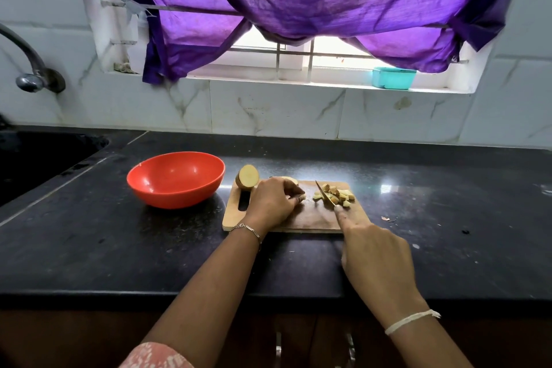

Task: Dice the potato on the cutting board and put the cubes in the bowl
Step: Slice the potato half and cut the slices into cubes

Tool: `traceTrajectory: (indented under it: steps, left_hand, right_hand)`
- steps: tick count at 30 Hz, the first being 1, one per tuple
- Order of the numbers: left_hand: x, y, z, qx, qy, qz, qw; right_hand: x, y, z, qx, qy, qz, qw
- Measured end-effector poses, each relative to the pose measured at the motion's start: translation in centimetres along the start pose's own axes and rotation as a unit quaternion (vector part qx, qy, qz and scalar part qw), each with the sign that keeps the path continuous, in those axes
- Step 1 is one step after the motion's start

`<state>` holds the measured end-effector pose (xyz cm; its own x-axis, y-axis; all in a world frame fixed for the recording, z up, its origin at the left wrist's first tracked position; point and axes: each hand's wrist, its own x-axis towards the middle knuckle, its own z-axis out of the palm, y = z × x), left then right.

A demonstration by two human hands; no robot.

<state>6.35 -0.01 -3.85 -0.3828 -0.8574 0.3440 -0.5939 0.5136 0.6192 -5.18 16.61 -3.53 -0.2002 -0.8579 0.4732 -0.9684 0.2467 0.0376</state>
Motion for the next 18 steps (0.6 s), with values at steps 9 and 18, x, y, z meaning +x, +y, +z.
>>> traceTrajectory:
  steps: [9, 18]
  left_hand:
    - [1.5, 2.5, 1.2, 0.049, 0.008, 0.011, 0.999]
    - [2.9, 1.6, -0.1, -0.056, 0.019, 0.013, 0.998]
  right_hand:
    - [0.5, 1.8, 1.2, 0.092, 0.055, 0.088, 0.99]
    - [0.5, 1.8, 1.0, 0.107, 0.064, 0.062, 0.99]
